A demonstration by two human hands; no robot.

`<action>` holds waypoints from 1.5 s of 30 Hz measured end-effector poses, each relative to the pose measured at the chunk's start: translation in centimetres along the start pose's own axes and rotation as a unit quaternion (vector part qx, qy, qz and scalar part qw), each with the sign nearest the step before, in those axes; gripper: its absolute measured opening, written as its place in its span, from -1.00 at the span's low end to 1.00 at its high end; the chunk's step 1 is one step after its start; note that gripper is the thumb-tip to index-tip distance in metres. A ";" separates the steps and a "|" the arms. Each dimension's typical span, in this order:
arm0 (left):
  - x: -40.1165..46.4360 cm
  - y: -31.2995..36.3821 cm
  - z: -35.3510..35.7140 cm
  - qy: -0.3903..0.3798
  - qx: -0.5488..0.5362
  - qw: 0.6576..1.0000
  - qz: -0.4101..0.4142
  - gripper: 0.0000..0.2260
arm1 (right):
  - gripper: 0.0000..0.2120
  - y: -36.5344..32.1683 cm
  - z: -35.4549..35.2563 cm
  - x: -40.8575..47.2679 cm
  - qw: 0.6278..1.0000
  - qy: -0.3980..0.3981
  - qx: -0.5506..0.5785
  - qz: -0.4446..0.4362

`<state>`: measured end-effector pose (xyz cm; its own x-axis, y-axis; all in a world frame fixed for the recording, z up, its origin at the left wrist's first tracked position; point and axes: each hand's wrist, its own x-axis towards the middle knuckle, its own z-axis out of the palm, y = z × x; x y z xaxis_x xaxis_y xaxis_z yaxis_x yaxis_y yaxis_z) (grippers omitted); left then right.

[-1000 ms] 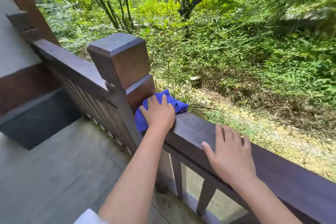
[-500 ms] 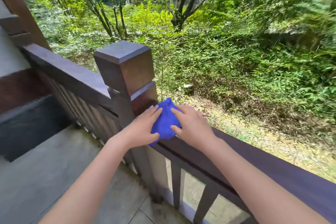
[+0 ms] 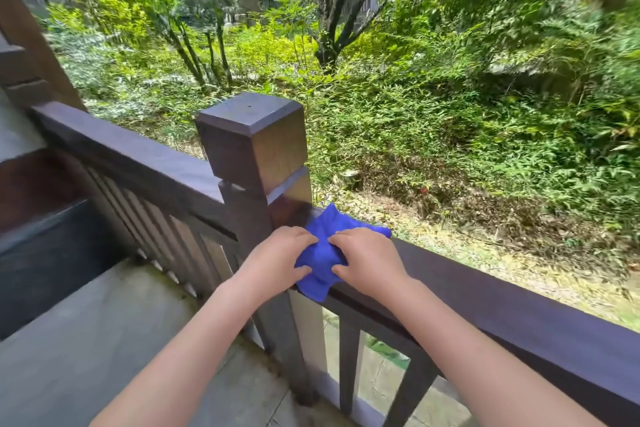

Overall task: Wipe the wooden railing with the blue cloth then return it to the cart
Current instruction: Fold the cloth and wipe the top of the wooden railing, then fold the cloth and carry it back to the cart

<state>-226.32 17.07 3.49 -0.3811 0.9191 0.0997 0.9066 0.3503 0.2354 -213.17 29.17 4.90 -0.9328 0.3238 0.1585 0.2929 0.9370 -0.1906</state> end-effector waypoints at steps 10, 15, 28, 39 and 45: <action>-1.7 3.0 -2.5 -0.031 -0.048 0.995 0.081 -0.69 | -0.76 -0.2 -2.4 -5.0 0.997 -0.041 0.033 0.057; -0.5 6.7 -4.4 -0.081 -0.109 0.978 0.156 -0.70 | -0.77 1.3 -6.0 -8.6 0.987 -0.013 0.107 0.120; 2.3 21.7 -5.0 -0.141 -0.145 0.917 0.343 -0.71 | -0.81 5.9 -13.5 -21.9 0.941 0.038 0.158 0.295; -4.9 38.3 -4.0 -0.136 -0.114 0.848 0.499 -0.69 | -0.78 4.1 -18.8 -40.5 0.898 0.116 0.090 0.415; -12.6 48.9 -0.4 -0.174 -0.150 0.800 0.554 -0.69 | -0.78 2.4 -19.2 -53.7 0.849 0.133 0.080 0.504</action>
<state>-177.22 22.53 14.13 0.7479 0.6476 0.1456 0.5476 -0.7259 0.4161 -158.31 16.52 14.51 -0.1375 0.9895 0.0453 0.8630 0.1421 -0.4847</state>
